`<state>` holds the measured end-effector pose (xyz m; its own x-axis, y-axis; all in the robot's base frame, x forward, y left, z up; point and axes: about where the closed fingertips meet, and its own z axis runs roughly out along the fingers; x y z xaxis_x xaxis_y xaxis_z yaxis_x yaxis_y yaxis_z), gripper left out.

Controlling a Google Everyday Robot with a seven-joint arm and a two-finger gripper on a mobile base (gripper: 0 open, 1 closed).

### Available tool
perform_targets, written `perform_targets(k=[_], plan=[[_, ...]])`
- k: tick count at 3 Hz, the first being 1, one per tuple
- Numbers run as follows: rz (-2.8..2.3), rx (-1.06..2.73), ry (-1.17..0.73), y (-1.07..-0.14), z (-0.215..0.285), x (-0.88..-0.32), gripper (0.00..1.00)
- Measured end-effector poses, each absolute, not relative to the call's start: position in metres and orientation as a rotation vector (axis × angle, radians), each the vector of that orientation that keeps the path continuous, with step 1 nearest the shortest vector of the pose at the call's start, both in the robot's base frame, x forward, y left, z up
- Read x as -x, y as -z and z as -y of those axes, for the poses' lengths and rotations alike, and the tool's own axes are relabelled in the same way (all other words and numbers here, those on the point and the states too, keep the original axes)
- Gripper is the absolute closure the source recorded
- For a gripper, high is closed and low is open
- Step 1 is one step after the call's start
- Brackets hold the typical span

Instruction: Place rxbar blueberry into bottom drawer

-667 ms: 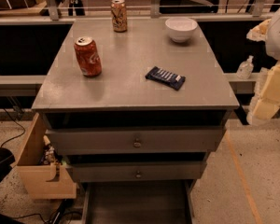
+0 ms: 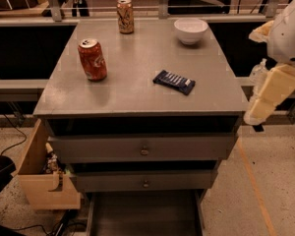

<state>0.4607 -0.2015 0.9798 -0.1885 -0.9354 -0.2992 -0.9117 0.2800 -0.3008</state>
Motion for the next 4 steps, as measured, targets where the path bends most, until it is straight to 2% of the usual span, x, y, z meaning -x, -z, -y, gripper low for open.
perform_targets(k=[2, 4], plan=[[-1.941, 1.354, -0.167, -0.948, 0.182, -0.533, 0.0], [-1.711, 1.109, -0.212, -0.951, 0.182, -0.626, 0.0]])
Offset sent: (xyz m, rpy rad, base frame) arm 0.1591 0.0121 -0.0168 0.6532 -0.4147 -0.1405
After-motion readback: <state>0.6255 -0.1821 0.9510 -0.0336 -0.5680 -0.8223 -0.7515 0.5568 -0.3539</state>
